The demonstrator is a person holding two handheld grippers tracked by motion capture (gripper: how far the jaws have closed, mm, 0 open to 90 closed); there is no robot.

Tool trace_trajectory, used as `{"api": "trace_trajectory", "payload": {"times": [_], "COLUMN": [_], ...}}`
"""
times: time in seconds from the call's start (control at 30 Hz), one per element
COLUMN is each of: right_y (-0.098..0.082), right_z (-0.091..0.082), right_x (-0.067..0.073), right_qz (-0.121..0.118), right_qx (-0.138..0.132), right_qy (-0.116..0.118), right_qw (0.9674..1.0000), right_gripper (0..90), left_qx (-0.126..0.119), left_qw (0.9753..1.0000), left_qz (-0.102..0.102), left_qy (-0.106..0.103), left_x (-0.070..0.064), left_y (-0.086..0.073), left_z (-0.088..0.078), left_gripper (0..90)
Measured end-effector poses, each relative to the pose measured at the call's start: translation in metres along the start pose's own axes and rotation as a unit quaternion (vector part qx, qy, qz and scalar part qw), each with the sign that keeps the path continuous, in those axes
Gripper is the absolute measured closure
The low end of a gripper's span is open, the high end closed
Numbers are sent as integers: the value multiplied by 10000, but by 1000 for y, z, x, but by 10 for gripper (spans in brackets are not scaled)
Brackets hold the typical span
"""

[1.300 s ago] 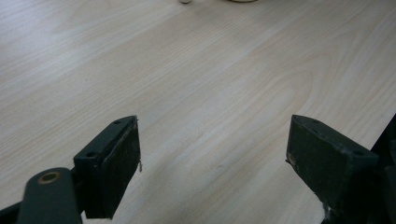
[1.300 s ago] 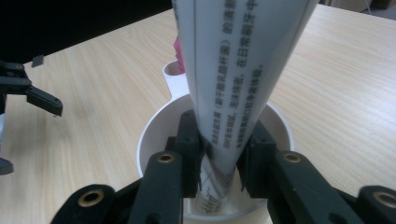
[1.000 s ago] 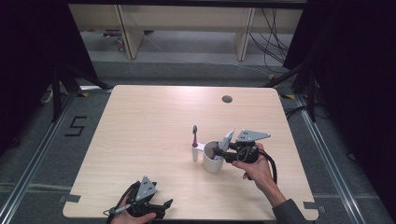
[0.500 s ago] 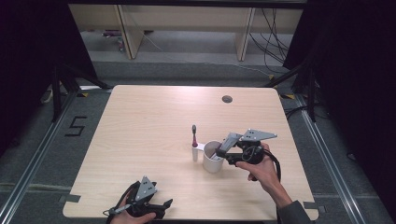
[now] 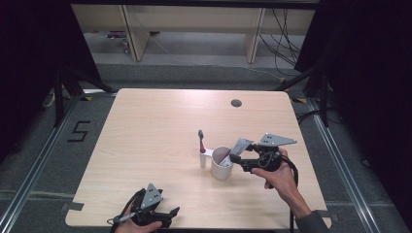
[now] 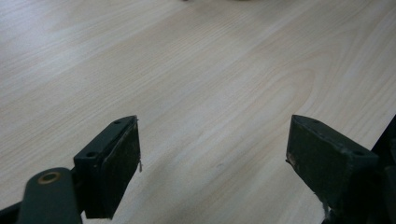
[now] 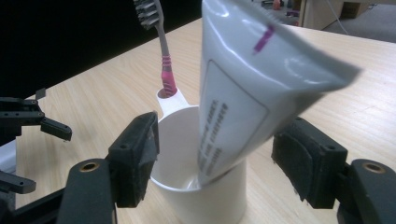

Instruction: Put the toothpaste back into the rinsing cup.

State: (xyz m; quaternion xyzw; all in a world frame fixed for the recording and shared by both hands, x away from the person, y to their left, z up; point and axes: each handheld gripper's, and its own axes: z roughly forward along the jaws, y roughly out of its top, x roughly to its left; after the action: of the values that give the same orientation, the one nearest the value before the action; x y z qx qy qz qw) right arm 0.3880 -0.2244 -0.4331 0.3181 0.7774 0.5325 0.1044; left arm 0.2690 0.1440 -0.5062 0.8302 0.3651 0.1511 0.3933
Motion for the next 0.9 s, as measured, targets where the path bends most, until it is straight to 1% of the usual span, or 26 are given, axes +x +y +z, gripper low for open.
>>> {"api": "trace_trajectory", "payload": {"times": [0.03, 0.07, 0.1, 0.13, 0.17, 0.2, 0.23, 0.27, 0.33, 0.37, 0.4, 0.43, 0.47, 0.5, 0.53, 0.57, 0.63, 0.67, 0.77, 0.8, 0.83, 0.87, 0.9], "right_y": [0, -1, -1, -2, -3, -3, -4, -5, -8, -9, -11, -12, -13, -14, -15, -16, -18, -19, -21, -22, -24, -25, -26], "right_z": [-2, -3, -5, -6, -8, -9, -11, -12, -14, -15, -16, -18, -19, -20, -22, -23, -27, -30, -35, -38, -39, -40, -41], "right_x": [1, -1, 0, -2, -1, -3, -3, -4, -6, -6, -6, -9, -9, -8, -10, -11, -10, -13, -15, -14, -16, -17, -17], "right_qz": [159, 76, 206, 98, 192, 89, 134, 150, 167, 174, 264, 107, 100, 272, 140, 74, 287, 151, 251, 317, 230, 254, 329], "right_qx": [53, 6, 17, 11, 41, 12, 43, 73, 39, 68, 41, 74, 72, 99, 94, 74, 88, 105, 17, 51, 22, 21, 71], "right_qy": [25, -3, -7, -11, 1, -20, -21, -73, -37, -90, -94, -153, -172, -131, -172, -218, -183, -239, -281, -234, -280, -275, -285], "right_qw": [9999, 10000, 9998, 10000, 9998, 10000, 9999, 9998, 9998, 9998, 9996, 9998, 9998, 9995, 9997, 9997, 9994, 9995, 9993, 9992, 9993, 9993, 9990], "right_gripper": [320, 316, 316, 316, 316, 315, 315, 315, 315, 315, 314, 313, 313, 313, 313, 313, 313, 313, 313, 314, 314, 314, 313], "left_qx": [0, -4, -6, 12, 27, 26, 23, 21, 30, 25, 23, 37, 39, 41, 44, 44, 36, 35, 37, 43, 23, 19, 13], "left_qw": [10000, 10000, 10000, 10000, 10000, 10000, 10000, 10000, 10000, 10000, 10000, 10000, 10000, 10000, 10000, 10000, 10000, 10000, 10000, 10000, 10000, 10000, 10000], "left_qz": [-4, -9, -9, -2, -5, -6, -6, -11, -13, -14, -23, -11, -19, -29, -37, -36, -48, -40, -14, -34, -72, -55, -69], "left_qy": [1, 2, -4, -3, 8, 12, 11, 9, -3, 6, 4, -11, -12, -9, -6, -6, 4, 4, -4, 3, 21, 67, 44], "left_x": [0, 0, 0, 0, 0, 0, 0, 0, 0, 0, 0, 0, 0, 0, 0, 0, 0, 0, 0, 1, 1, 2, 1], "left_y": [0, 0, 0, 0, 0, 0, 0, 0, 0, 0, 0, 0, -1, -1, -1, -1, -1, -1, -1, -1, -1, -1, -1], "left_z": [0, 0, 0, 0, -1, -1, -1, -1, 0, 0, 0, 0, 0, 0, 0, 0, 0, 0, 0, 0, 0, 1, 1], "left_gripper": [171, 171, 171, 171, 171, 171, 171, 171, 171, 171, 171, 171, 171, 171, 171, 171, 171, 171, 171, 171, 171, 171, 171]}}
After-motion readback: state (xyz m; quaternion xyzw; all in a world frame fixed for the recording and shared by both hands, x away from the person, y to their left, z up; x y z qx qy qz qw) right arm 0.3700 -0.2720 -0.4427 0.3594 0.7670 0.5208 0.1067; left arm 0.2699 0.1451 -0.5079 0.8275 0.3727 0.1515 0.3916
